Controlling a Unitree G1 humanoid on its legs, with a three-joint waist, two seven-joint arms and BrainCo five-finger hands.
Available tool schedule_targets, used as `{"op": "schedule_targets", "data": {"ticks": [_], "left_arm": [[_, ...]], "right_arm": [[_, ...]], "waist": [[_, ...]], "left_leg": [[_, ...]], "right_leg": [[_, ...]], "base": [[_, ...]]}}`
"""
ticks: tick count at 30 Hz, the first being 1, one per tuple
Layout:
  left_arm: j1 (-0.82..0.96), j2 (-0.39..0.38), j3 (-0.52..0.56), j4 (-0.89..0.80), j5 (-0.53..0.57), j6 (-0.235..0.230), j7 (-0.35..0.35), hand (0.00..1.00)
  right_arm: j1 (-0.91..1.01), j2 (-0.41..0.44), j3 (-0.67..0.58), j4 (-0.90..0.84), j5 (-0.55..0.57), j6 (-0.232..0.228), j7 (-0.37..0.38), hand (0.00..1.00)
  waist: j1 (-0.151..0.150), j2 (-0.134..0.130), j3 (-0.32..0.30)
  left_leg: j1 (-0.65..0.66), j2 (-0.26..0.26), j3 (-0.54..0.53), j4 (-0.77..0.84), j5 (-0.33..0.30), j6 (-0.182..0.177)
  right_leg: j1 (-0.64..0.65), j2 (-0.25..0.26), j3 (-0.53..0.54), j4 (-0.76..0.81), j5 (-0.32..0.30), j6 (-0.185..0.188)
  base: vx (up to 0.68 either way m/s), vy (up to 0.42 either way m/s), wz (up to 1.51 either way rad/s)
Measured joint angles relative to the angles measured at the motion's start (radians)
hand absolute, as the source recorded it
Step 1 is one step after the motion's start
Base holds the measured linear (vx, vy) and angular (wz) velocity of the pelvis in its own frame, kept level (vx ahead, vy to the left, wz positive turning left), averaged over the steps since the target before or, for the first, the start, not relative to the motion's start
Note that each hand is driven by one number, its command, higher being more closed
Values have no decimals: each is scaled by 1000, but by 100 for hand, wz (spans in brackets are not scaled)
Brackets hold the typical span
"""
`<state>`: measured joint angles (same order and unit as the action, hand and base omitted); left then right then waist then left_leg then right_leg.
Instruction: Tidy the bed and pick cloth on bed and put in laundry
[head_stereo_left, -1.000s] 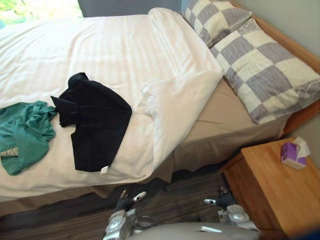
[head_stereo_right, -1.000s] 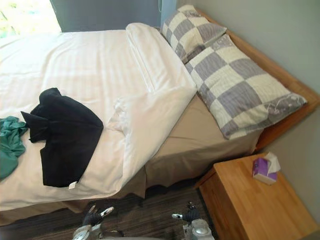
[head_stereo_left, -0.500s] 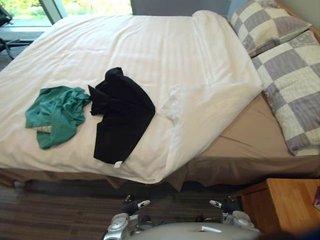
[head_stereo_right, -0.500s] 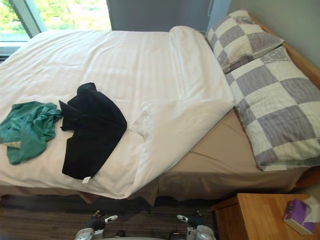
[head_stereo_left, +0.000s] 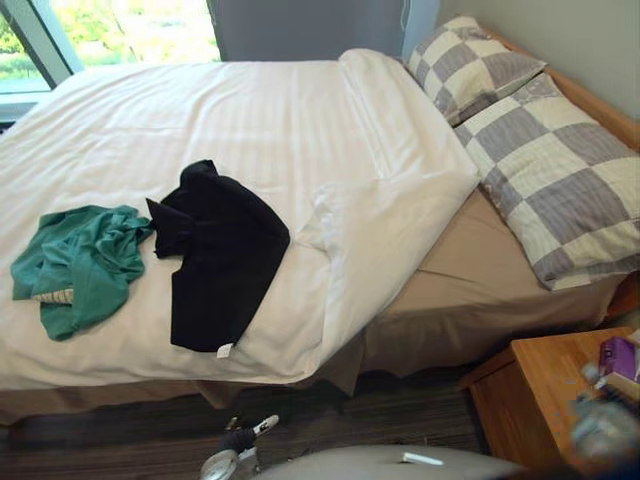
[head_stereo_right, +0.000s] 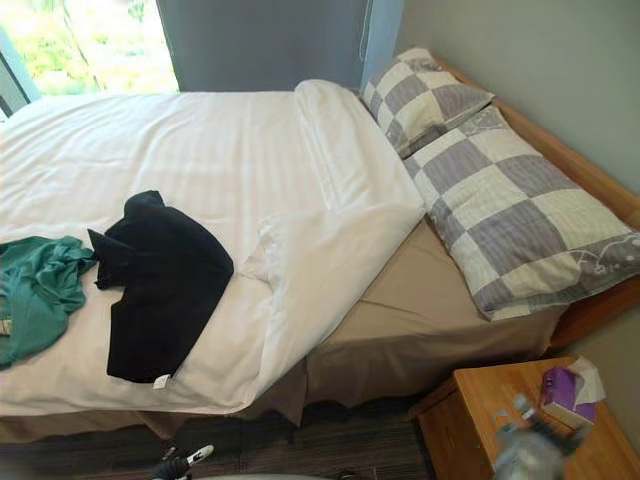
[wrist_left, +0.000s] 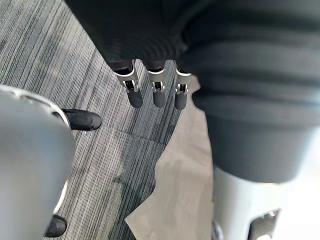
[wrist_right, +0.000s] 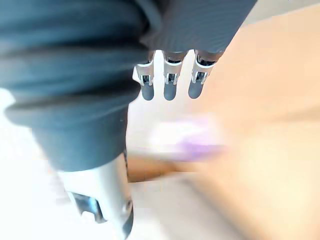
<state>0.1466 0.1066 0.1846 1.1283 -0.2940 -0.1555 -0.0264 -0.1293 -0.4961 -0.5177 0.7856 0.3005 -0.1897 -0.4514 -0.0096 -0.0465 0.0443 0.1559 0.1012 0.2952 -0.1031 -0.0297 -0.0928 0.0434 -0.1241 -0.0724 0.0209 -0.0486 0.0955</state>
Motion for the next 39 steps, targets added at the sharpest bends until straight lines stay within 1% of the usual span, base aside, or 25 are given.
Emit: {"op": "schedule_targets", "data": {"ticks": [1, 3, 5, 6, 7, 8, 9, 10, 12, 13, 15, 16, 18, 19, 20, 21, 22, 24, 26, 28, 29, 31, 34, 37, 39], "left_arm": [[4, 3, -11, -5, -2, 3, 0, 0], [16, 23, -75, -22, 0, 26, -1, 0], [29, 39, -112, -28, -1, 24, -1, 0], [32, 38, -114, -29, -1, 20, -1, 0], [38, 39, -117, -33, 0, 16, -1, 0], [43, 40, -122, -40, 0, 14, -1, 0], [51, 43, -140, -47, 1, 12, -1, 0], [55, 45, -145, -47, 4, 12, -2, 0], [70, 40, -143, -48, 8, 11, -1, 0], [72, 39, -144, -48, 11, 6, 0, 0], [72, 39, -145, -48, 13, -5, 1, 0], [71, 39, -145, -48, 13, -5, 1, 0], [65, 51, -145, -49, 11, -2, -1, 0], [46, 60, -143, -58, 10, 3, -9, 0], [35, 63, -143, -66, 9, 7, -12, 0], [7, 67, -143, -79, 7, 13, -14, 0], [-24, 70, -142, -87, 0, 15, -16, 0], [-62, 70, -132, -90, -2, 15, -19, 0], [-73, 70, -122, -112, -17, 14, -19, 0], [-73, 67, -101, -122, -40, 13, -20, 0], [-74, 66, -97, -130, -41, 12, -20, 0], [-74, 65, -96, -137, -45, 5, -21, 0], [-78, 64, -96, -168, -51, -12, -30, 0], [-80, 59, -101, -176, -82, -17, -57, 0], [-80, 59, -104, -187, -89, -26, -64, 0]], "right_arm": [[-26, -21, 21, -34, -12, -1, 3, 0], [-72, -30, 143, -232, -68, 0, 4, 0], [-73, 35, 255, -475, -204, 29, -3, 0], [-73, 70, 303, -557, -262, 49, 12, 0], [-75, 114, 367, -630, -325, 78, 42, 0], [-77, 132, 399, -653, -354, 91, 62, 0], [-84, 156, 459, -669, -419, 108, 110, 0], [-94, 172, 510, -668, -482, 122, 158, 0], [-125, 178, 592, -639, -551, 131, 209, 0], [-152, 178, 637, -610, -591, 135, 227, 0], [-203, 178, 685, -556, -624, 145, 240, 0], [-241, 179, 710, -515, -643, 160, 245, 0], [-312, 180, 745, -440, -648, 182, 248, 0], [-405, 180, 766, -350, -649, 208, 247, 0], [-446, 180, 766, -313, -650, 214, 246, 0], [-534, 177, 767, -247, -650, 228, 235, 0], [-613, 173, 768, -200, -654, 239, 222, 0], [-706, 171, 769, -153, -670, 246, 200, 0], [-774, 171, 772, -113, -680, 260, 173, 0], [-818, 168, 773, -89, -680, 272, 157, 0], [-834, 155, 774, -87, -680, 283, 146, 0], [-856, 119, 777, -75, -687, 304, 134, 0], [-906, 44, 778, -42, -723, 360, 133, 0], [-940, 1, 777, -42, -777, 422, 146, 0], [-948, -15, 779, -42, -810, 448, 173, 0]], "waist": [[3, 2, -1], [8, 2, -12], [21, 6, -31], [28, 6, -32], [34, 9, -36], [36, 8, -36], [45, 6, -37], [57, 5, -37], [62, 7, -37], [62, 9, -35], [64, 12, -32], [66, 14, -29], [72, 8, -18], [82, -2, 3], [85, -4, 21], [89, -7, 63], [111, -12, 113], [136, -21, 169], [140, -26, 205], [146, -33, 223], [152, -32, 245], [159, -27, 254], [160, -18, 282], [156, 2, 303], [158, 9, 309]], "left_leg": [[-3, -1, 0, 0, 2, -1], [-19, 1, -5, 0, 10, 2], [-40, 5, -12, 0, 17, 7], [-45, 6, -17, 1, 17, 7], [-55, 5, -32, 1, 18, 7], [-61, 4, -40, 1, 19, 9], [-66, 1, -51, 4, 22, 9], [-71, -2, -57, 7, 23, 8], [-71, -6, -58, 7, 23, 8], [-72, -9, -61, 7, 23, 8], [-79, -11, -70, 7, 24, 8], [-93, -12, -86, 7, 25, 10], [-119, -13, -94, 6, 34, 12], [-163, -13, -114, 6, 49, 14], [-181, -12, -120, 6, 58, 16], [-215, -8, -142, 6, 76, 18], [-246, -2, -150, 6, 91, 17], [-288, 5, -164, 6, 112, 16], [-327, 9, -191, 6, 130, 14], [-355, 12, -200, 6, 140, 11], [-357, 12, -202, 6, 142, 11], [-384, 10, -211, 6, 150, 13], [-426, 9, -227, 6, 170, 14], [-451, 11, -243, 4, 182, 16], [-459, 17, -249, 1, 187, 15]], "right_leg": [[0, 1, -1, -5, 3, 2], [-7, 4, -19, -12, 8, -1], [-20, 10, -27, -22, 16, -4], [-20, 13, -30, -24, 19, -9], [-20, 11, -41, -28, 19, -8], [-20, 10, -45, -30, 21, -7], [-20, 8, -52, -39, 24, -5], [-21, 6, -53, -42, 27, -3], [-19, 2, -54, -43, 27, -3], [-19, 0, -63, -43, 28, -2], [-19, -3, -80, -43, 28, -1], [-21, -4, -90, -43, 28, -1], [-42, -6, -101, -42, 28, -1], [-77, -5, -111, -40, 29, -2], [-90, -5, -120, -39, 34, -3], [-114, -2, -136, -39, 45, -8], [-139, 3, -142, -39, 57, -14], [-173, 11, -151, -41, 72, -24], [-197, 16, -168, -41, 80, -30], [-219, 19, -176, -42, 88, -33], [-220, 19, -177, -43, 91, -33], [-243, 17, -183, -43, 98, -32], [-275, 18, -194, -46, 112, -38], [-289, 18, -207, -50, 118, -38], [-294, 17, -214, -50, 120, -40]], "base": [[-60, -14, 4], [-30, -22, 13], [39, -45, 13], [62, -33, 19], [60, -17, 27], [87, 2, 34], [100, 9, 25], [104, 16, 18], [86, 20, 7], [58, 13, 6], [17, 0, 15], [-39, -11, 24], [-70, -20, 23], [-86, -31, 28], [-148, -50, 50], [-148, -39, 45], [-191, -39, 33], [-157, -31, 18], [-78, -29, 33], [-29, -18, 17], [-13, -3, 6], [-40, 5, 11], [-54, 13, 12], [-52, 9, 11], [-49, 3, 8]]}}
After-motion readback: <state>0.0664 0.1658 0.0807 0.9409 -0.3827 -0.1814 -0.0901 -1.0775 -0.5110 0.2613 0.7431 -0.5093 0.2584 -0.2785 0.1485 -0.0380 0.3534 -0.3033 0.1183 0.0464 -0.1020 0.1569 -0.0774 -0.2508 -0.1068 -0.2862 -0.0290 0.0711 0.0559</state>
